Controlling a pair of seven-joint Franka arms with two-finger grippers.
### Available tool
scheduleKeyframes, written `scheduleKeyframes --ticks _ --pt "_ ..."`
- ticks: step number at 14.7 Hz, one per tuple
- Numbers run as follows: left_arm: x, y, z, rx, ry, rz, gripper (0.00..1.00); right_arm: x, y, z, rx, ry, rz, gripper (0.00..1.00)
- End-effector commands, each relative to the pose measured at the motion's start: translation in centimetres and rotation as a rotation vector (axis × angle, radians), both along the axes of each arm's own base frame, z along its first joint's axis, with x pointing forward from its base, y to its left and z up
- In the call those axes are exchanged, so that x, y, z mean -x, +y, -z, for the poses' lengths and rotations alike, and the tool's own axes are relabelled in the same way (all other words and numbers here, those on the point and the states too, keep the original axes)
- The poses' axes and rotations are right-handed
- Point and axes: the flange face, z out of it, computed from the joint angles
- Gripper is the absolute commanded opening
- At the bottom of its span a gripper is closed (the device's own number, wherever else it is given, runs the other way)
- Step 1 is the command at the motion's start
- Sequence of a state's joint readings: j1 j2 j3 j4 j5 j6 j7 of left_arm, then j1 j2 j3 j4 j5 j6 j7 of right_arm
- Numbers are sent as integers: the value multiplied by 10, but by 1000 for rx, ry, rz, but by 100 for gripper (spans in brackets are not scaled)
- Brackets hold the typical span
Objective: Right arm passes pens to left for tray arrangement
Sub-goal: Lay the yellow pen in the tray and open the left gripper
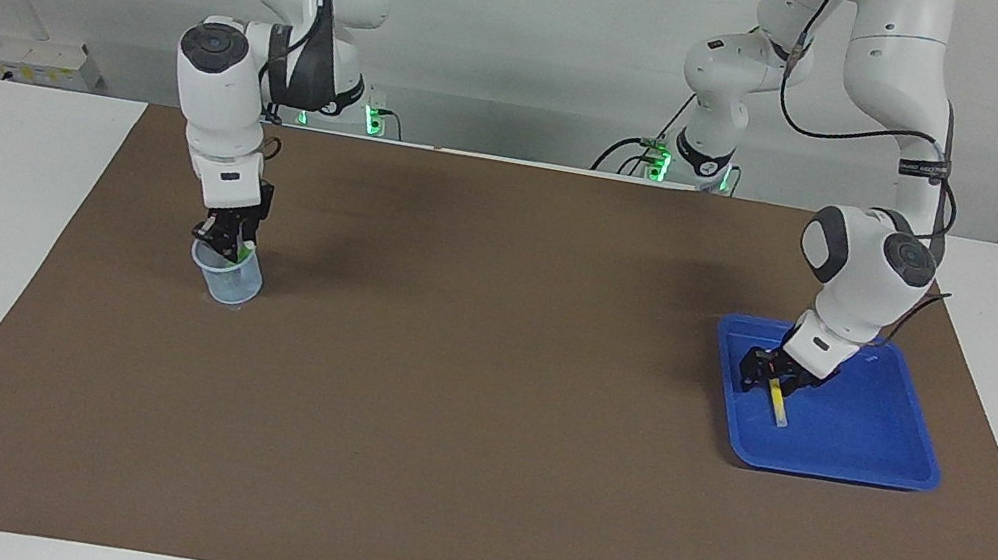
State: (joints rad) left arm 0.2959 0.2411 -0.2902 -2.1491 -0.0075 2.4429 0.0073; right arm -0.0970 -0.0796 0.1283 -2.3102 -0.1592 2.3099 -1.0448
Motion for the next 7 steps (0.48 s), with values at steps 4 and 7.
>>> scheduleKeyframes --ticks 4,7 --pt "-5 0 1 -13 -10 -11 77 -3 9 7 1 -24 40 44" --pt "-4 3 -2 -15 9 -14 77 -3 9 8 2 -22 37 44"
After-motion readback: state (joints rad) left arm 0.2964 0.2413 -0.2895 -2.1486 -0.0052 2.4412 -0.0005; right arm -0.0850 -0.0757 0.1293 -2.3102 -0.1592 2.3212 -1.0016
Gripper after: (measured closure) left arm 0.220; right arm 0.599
